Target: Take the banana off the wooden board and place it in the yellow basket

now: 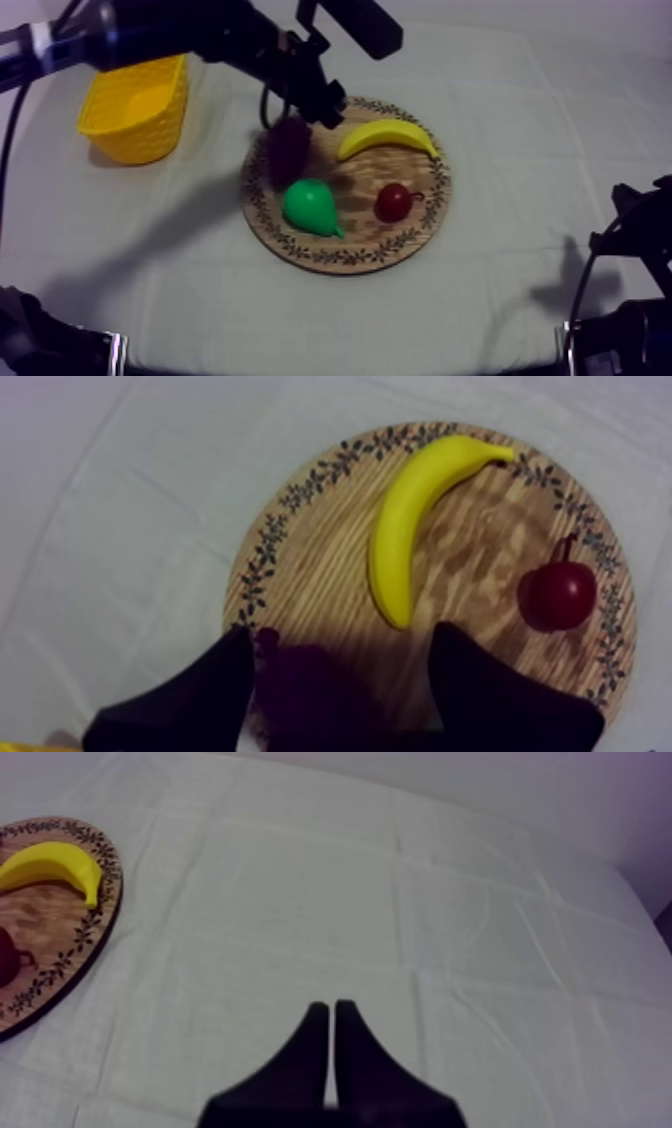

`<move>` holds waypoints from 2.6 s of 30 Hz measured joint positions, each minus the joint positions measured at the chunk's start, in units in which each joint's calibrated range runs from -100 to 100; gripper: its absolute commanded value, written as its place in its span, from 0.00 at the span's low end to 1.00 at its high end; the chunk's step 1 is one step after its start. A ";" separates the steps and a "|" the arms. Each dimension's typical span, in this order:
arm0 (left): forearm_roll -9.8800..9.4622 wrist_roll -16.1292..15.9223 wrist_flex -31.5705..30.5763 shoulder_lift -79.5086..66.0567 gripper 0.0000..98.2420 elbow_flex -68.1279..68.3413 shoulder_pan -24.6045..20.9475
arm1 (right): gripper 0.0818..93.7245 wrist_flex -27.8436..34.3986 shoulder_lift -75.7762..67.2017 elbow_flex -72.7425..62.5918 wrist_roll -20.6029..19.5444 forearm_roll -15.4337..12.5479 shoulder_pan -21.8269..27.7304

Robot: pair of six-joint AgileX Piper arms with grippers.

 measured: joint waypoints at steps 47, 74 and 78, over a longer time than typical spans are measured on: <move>-5.69 4.04 37.63 40.15 0.30 -53.76 3.10 | 0.00 0.00 0.00 0.00 0.02 0.00 0.00; -13.62 5.34 39.77 8.24 0.30 -30.49 -19.42 | 0.00 0.00 0.00 0.00 0.02 0.00 0.00; -13.72 6.21 36.87 5.94 0.30 -22.64 -23.11 | 0.00 0.27 0.00 0.00 0.02 0.00 0.00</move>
